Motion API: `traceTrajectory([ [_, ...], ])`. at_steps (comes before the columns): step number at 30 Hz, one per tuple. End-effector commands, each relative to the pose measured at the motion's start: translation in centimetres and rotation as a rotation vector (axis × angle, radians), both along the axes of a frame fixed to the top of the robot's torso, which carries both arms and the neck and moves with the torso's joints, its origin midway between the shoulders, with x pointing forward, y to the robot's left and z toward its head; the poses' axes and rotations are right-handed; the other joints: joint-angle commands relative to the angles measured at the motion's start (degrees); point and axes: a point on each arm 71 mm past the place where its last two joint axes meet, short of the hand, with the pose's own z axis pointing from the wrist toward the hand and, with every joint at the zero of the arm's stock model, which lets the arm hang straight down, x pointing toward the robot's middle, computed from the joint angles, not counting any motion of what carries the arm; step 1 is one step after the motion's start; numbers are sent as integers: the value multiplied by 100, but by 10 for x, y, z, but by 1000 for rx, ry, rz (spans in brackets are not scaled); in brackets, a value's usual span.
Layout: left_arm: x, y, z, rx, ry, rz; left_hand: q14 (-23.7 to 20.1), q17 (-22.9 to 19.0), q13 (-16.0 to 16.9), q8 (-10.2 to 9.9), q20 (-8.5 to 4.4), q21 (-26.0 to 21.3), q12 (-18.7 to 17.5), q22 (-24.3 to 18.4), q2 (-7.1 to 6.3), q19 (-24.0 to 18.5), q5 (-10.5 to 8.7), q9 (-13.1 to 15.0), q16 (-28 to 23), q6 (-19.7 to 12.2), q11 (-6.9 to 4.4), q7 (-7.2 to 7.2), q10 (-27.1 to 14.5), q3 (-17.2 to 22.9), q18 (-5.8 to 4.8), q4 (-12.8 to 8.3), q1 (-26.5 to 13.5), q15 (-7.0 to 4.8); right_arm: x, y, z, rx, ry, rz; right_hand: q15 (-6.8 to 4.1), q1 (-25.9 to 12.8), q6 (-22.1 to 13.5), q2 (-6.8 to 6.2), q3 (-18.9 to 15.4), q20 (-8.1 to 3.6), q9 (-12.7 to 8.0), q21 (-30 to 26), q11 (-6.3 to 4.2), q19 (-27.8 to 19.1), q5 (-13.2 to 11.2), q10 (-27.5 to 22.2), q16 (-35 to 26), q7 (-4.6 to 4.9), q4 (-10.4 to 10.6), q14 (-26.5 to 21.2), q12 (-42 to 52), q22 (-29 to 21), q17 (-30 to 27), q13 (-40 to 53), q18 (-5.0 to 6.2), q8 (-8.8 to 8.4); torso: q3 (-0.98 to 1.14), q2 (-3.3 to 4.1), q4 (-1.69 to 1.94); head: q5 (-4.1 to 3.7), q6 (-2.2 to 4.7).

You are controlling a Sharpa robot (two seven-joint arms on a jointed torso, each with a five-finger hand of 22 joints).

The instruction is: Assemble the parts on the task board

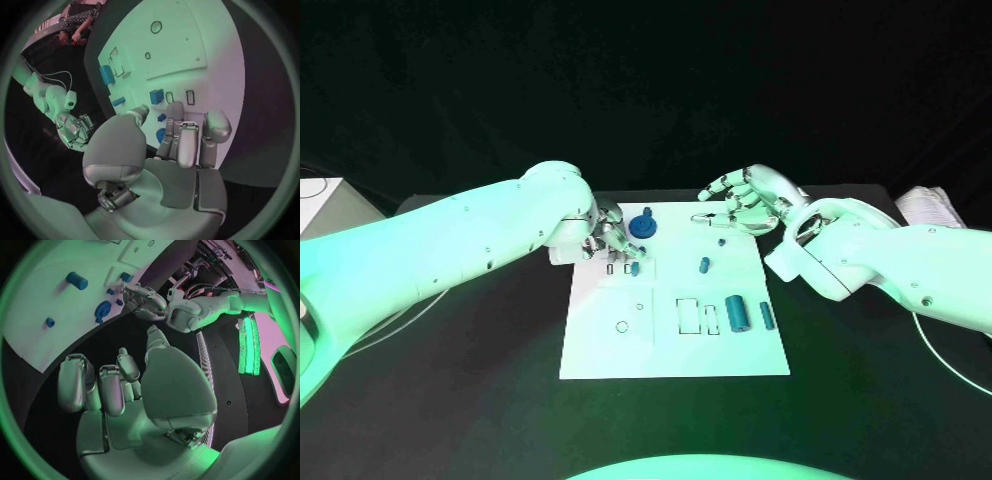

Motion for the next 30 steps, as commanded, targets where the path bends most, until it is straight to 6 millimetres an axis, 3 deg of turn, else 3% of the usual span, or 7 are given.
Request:
traceTrajectory([
  [1, 0, 0, -1, 7, 19, -8, 38, 224, 7, 15, 6, 35, 33, 6, 21, 36, -11, 8, 35, -41, -4, -7, -33, -14, -60, -5, -57, 4, 0, 1, 1, 3, -7, -1, 24, 9, -47, 56, -10, -9, 7, -42, -15, -21, 31, -51, -13, 2, 1, 223, -13, 546, 544, -15, 120, 26, -3, -2, 3, -4, 2],
  [15, 0, -1, -5, -6, 34, 1, 42, 247, 7, 40, 13, 53, 58, 34, 61, 42, -3, 34, 49, -52, -6, -11, -50, 31, -64, -20, -1, 6, 2, 2, 3, 21, -33, -10, 20, 29, -35, 108, 9, -13, 14, -198, -21, -78, 51, -149, -87, -5, -12, 180, -110, 463, 443, -113, 151, 61, 6, 8, -5, 11, -11],
  [16, 0, -1, -5, -6, 35, 1, 44, 253, 7, 47, 14, 57, 64, 40, 63, 44, -2, 41, 53, -51, -8, -13, -51, 39, -65, -22, 13, 5, 2, 2, 3, 24, -34, -11, 14, 42, -21, 123, 8, -17, 23, -436, -27, -173, 54, -310, -199, -14, -12, 113, -277, 335, 304, -269, 196, 102, 4, 8, -2, 6, -17],
  [18, 0, -1, -6, -6, 38, 0, 46, 257, 7, 57, 15, 62, 72, 47, 66, 47, -2, 49, 56, -48, -9, -15, -51, 49, -66, -24, 31, 4, 3, 2, 3, 36, -33, -13, -4, 105, -49, 161, 6, -23, 45, -1758, -42, -706, 62, -1036, -924, -23, -15, -317, -1098, -397, -532, -1025, 424, 210, 5, 6, 4, 7, -13],
  [20, -1, -1, -6, -6, 40, -2, 45, 256, 7, 64, 15, 64, 76, 49, 67, 47, -2, 54, 56, -46, -11, -17, -52, 56, -66, -25, 43, 3, 3, 1, 3, 47, -27, -15, 55, 234, -148, 231, 27, 5, 58, -4012, -19, -1582, 59, -1806, -2108, 21, -7, -1001, -2080, -1728, -1705, -1999, 767, 320, 4, 4, 9, 11, -12],
  [23, -1, -2, -6, -6, 43, -5, 45, 257, 7, 68, 16, 67, 80, 53, 68, 48, -2, 58, 57, -45, -12, -18, -52, 61, -67, -26, 52, 3, 4, 1, 2, 55, -21, -12, 50, 385, -101, 293, 74, 55, 85, -4796, 26, -1767, 10, -1918, -3380, 10, -39, -1695, -2627, -2349, -2785, -2684, 791, 523, 6, 3, 6, 15, -15],
  [30, -3, -3, -7, -12, 53, -10, 45, 262, 5, 86, 16, 77, 97, 64, 64, 49, 0, 77, 61, -48, -17, -24, -55, 93, -68, -33, 114, -1, 6, 3, 1, 65, -13, -5, 223, 460, -218, 373, 124, 195, 11, -5762, 124, -1919, 33, -1847, -4367, 109, -19, -2155, -3625, -3322, -3206, -4151, 788, 719, 9, 3, -1, 18, -23],
])
